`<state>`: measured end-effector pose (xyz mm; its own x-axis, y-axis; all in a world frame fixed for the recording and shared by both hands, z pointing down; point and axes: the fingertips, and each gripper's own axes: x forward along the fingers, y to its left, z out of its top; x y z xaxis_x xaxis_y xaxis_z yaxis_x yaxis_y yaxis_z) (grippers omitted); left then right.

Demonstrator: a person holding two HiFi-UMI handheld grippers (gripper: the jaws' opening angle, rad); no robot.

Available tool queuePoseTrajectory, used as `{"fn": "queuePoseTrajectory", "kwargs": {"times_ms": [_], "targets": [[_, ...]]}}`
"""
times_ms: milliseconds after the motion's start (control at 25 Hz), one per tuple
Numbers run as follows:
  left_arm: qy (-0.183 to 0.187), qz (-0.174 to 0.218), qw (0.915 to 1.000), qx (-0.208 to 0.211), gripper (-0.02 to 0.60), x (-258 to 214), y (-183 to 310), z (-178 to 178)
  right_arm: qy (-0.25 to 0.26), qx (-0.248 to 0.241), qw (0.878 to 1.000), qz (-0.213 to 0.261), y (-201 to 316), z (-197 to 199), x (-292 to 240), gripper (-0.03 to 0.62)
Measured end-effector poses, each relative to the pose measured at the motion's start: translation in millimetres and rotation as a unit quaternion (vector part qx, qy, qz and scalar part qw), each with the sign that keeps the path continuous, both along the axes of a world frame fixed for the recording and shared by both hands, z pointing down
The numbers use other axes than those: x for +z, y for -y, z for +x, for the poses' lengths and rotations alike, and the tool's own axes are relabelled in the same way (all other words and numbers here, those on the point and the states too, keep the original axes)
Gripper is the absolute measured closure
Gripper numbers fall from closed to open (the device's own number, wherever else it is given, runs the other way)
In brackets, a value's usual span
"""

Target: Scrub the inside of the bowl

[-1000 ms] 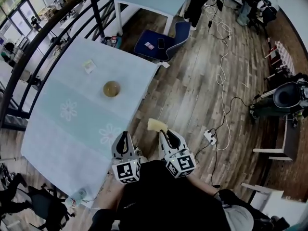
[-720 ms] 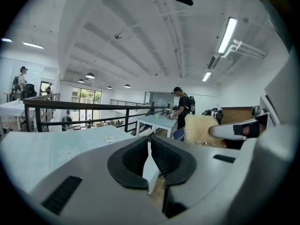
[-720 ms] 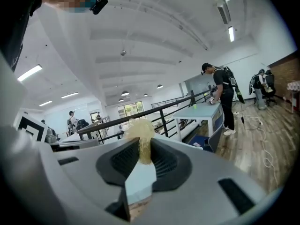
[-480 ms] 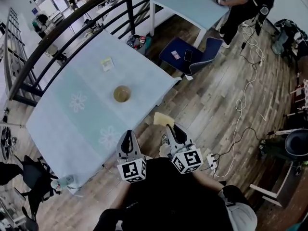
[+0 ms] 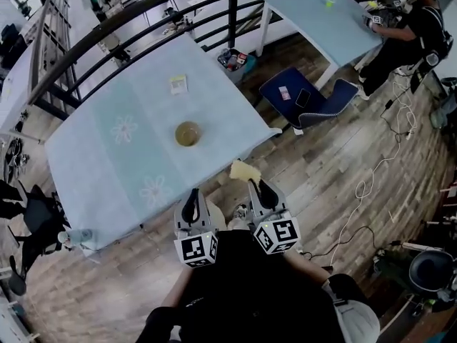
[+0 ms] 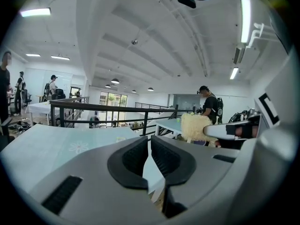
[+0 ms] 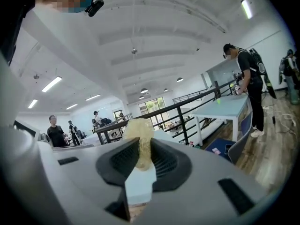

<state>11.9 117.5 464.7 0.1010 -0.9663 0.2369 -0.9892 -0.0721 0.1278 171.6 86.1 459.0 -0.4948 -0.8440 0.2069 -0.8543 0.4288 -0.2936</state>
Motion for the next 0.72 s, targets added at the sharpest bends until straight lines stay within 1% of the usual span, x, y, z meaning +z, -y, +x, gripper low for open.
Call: {"fn": "queuePoseTrajectory", "kwargs": {"times_ms": [160, 320, 400, 560, 720], "targets": [[0.002, -0.006, 0.9996, -0.027, 0.551, 1.2, 7.7, -4.2, 0.001, -0.028, 1.000, -0.011, 10.7, -7.1, 4.6, 0.516], [0.004, -0.020, 0.9993, -0.032, 0.551, 11.2, 17.1, -6.1, -0.001, -0.037, 0.999, -0.022, 27.9, -12.4, 12.5, 0.516], [-0.002, -0.023, 0.9990, -0.038, 0.551, 16.2, 26.8, -8.8, -0.009, -0.043, 0.999, -0.027, 36.4, -14.5, 17.3, 0.516], [-0.020, -0.028, 0.9980, -0.053, 0.551, 23.8, 60.6, -26.0, -0.033, -0.056, 0.997, -0.033, 54.7, -26.1, 22.2, 0.516], [-0.026, -0.024, 0.9980, -0.052, 0.551, 22.1, 104.4, -42.7, -0.050, -0.055, 0.997, -0.034, 87.6, -37.0, 16.0, 0.516]]}}
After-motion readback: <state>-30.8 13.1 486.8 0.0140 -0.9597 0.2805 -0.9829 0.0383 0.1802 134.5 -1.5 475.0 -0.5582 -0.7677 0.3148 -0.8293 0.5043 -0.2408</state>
